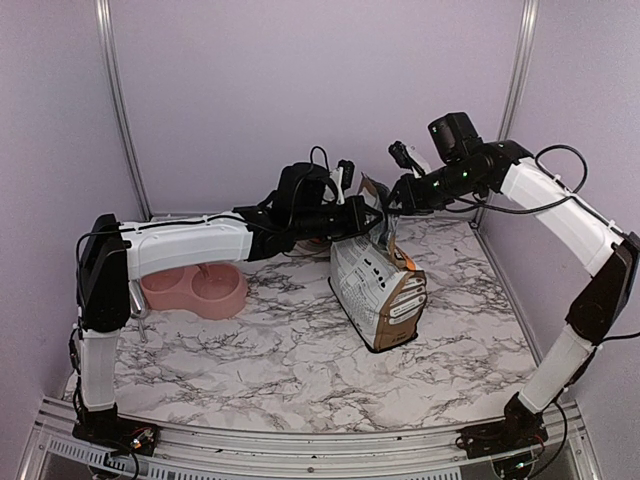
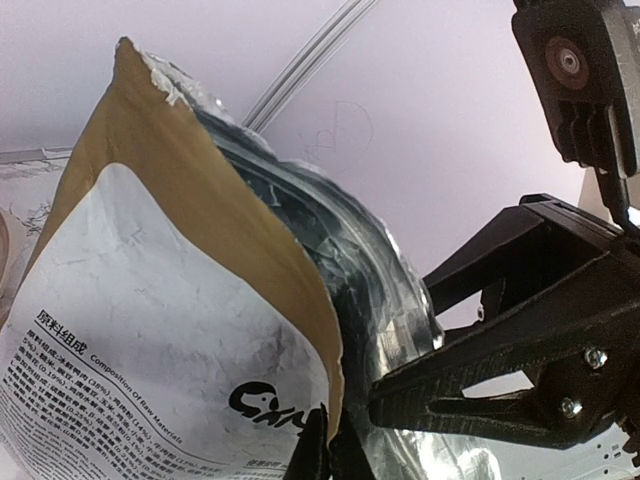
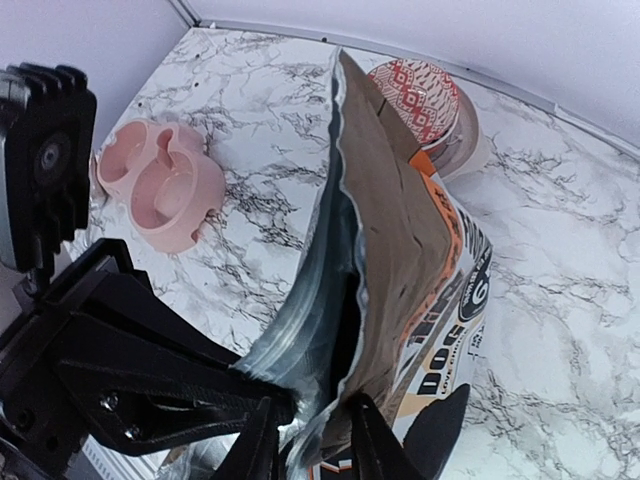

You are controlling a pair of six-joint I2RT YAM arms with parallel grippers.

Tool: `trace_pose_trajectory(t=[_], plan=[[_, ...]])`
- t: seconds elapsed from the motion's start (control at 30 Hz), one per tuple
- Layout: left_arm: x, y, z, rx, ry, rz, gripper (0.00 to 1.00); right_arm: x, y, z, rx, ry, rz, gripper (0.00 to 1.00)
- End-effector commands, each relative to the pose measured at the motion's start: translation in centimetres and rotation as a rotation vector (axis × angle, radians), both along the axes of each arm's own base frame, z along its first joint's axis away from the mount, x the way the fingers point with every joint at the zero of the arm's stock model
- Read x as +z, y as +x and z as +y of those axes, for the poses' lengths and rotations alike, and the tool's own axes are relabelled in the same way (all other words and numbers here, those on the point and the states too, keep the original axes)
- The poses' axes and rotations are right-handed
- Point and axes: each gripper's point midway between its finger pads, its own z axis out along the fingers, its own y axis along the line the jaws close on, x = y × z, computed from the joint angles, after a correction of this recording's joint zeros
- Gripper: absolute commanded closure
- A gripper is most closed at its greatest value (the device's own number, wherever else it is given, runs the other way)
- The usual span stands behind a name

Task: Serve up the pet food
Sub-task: Open the seal of the pet food bag.

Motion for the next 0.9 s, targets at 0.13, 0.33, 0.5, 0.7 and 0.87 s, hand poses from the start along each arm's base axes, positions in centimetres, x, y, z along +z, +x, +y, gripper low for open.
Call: trace_pose_trajectory(t=[0.13, 0.33, 0.5, 0.7, 0.87], plan=[[-1.1, 0.5, 0.5, 0.008, 0.016, 0.012, 1.00, 0.0, 0.0, -1.2, -0.038, -0.090, -0.025, 0.89], [-0.5, 0.4, 0.9, 0.013, 0.014, 0.014, 1.00, 0.6, 0.0, -1.9, -0.049, -0.124, -0.055, 1.00], [1.3, 0.2, 2.2, 0.044, 0.030, 0.013, 1.00, 2.3, 0.0, -2.0, -0.049, -0.112, -0.103, 1.00], [4.5, -0.4, 4.1, 0.080, 0.042, -0.024, 1.00, 4.5, -0.7, -1.5, -0.013, -0.050, -0.155, 1.00], [7.6, -0.7, 5.7, 0.116, 0.081, -0.054, 1.00, 7.2, -1.4, -0.6, 0.032, 0.031, -0.211, 1.00]])
